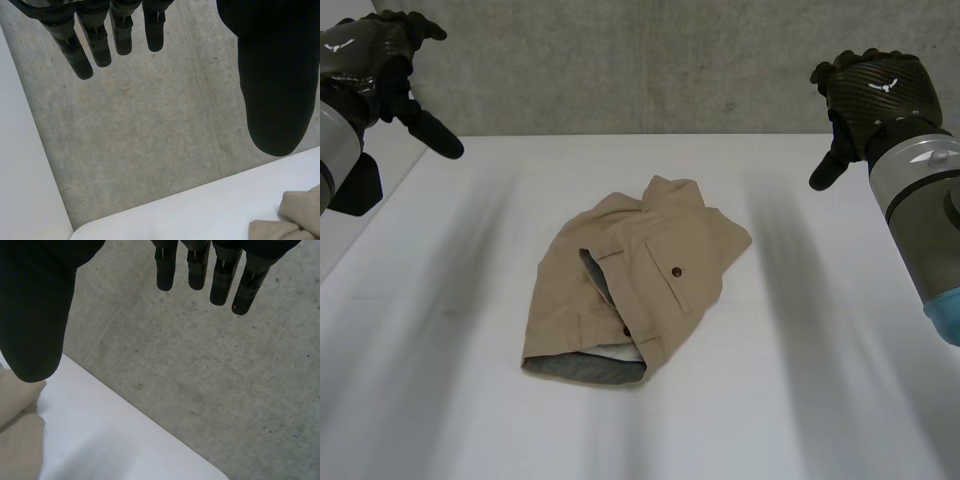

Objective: Fold the shorts.

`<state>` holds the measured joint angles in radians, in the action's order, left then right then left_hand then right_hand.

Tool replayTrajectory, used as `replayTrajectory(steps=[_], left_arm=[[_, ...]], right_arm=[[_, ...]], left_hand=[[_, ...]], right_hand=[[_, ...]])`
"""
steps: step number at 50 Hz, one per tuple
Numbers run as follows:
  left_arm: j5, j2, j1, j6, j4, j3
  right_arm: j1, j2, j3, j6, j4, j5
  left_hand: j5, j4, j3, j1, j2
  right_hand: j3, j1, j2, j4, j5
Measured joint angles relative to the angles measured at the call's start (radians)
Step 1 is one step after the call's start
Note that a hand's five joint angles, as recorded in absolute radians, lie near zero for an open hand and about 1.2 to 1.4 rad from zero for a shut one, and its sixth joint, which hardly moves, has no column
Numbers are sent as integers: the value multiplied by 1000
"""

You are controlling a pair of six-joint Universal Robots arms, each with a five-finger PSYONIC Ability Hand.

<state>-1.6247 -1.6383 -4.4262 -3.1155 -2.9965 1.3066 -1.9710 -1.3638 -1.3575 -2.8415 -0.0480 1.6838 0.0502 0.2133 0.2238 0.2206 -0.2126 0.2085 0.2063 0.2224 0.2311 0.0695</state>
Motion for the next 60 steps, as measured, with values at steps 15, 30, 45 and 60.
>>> replayTrajectory(steps=[15,30,45,60], left_arm=[[0,-16,1,-2,2,0],[0,-45,12,-158,-16,88],[5,37,-6,-186,-202,448],[6,154,-54,-186,-311,600]], right_arm=[[-1,7,-1,12,22,-34],[-100,68,-39,403,126,-512],[-321,516,295,604,100,-618],[-337,615,359,824,-38,-493]], left_hand=[[0,0,0,0,0],[0,0,0,0,0],[0,0,0,0,0],[0,-3,0,0,0]], right_hand=[[0,0,0,0,0],[0,0,0,0,0],[0,0,0,0,0],[957,772,960,950,899]])
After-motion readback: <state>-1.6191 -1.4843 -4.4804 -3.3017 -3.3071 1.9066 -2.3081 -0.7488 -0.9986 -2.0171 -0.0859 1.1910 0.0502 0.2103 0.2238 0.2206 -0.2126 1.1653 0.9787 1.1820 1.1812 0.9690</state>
